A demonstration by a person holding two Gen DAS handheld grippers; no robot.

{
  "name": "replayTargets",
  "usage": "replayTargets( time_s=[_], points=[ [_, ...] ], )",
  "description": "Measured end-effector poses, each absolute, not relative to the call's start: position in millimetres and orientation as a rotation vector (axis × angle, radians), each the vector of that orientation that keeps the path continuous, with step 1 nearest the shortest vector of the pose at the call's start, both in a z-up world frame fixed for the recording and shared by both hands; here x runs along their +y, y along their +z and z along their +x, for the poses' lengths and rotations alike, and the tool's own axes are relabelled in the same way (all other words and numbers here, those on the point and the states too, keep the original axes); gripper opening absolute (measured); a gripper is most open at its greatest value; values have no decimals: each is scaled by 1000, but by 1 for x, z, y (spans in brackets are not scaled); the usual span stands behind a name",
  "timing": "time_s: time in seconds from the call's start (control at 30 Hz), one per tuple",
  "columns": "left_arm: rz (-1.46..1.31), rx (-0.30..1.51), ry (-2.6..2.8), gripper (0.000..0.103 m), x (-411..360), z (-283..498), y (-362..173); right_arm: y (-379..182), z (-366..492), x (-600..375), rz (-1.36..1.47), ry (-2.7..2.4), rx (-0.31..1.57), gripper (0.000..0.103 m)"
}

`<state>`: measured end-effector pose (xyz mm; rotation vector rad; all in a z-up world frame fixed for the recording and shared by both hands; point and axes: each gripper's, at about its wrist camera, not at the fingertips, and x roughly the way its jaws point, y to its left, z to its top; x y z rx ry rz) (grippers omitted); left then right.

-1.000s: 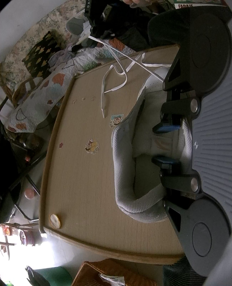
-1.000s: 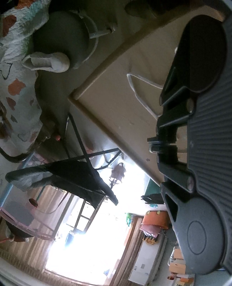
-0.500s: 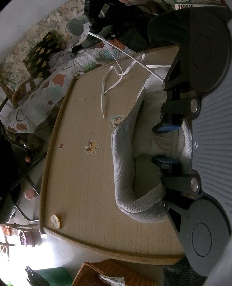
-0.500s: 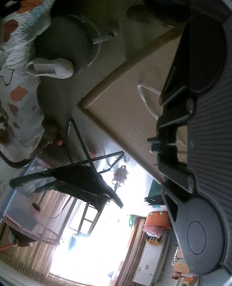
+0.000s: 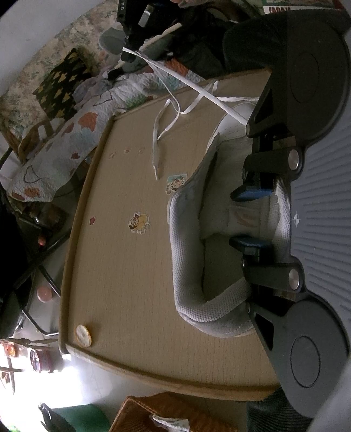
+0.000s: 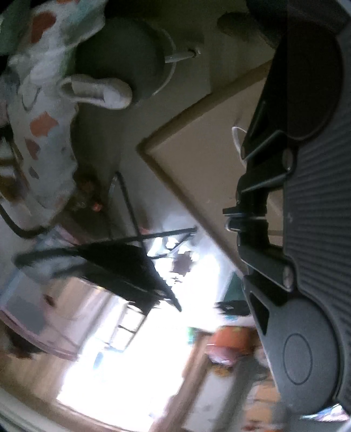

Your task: Lace up shoes with both hands

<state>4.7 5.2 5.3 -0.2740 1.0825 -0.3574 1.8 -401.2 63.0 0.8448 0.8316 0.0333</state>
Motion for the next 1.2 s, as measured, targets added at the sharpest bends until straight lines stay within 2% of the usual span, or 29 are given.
replayTargets(
  time_s=[0.17, 0.23, 0.27, 0.3, 0.33, 0.43, 0.77, 1.0, 1.2],
  points=[
    [-271, 1083, -353, 33, 4, 5, 7, 64, 19, -384, 665, 118, 958, 4],
    [-270, 1083, -352, 33, 4, 5, 7, 60, 28, -370, 531, 139, 1042, 9],
    [-270, 1083, -352, 33, 4, 5, 7, 57, 33, -361, 443, 128, 1093, 15],
    [-270, 1082, -352, 33, 4, 5, 7, 54, 38, -352, 355, 117, 1142, 34],
    [-270, 1081, -353, 33, 4, 5, 7, 51, 39, -344, 267, 115, 1172, 40],
    [-269, 1078, -354, 33, 4, 5, 6, 45, 40, -322, 30, 115, 1227, 42],
    [-291, 1070, -335, 33, 6, 3, 5, 60, -8, -284, -100, 415, 1229, 45],
    [-455, 1045, -343, 58, 14, -8, 16, 62, -54, -264, -141, 585, 1281, 45],
    [-536, 1031, -347, 62, 3, -35, 37, 45, -90, -266, -86, 484, 1259, 45]
  ],
)
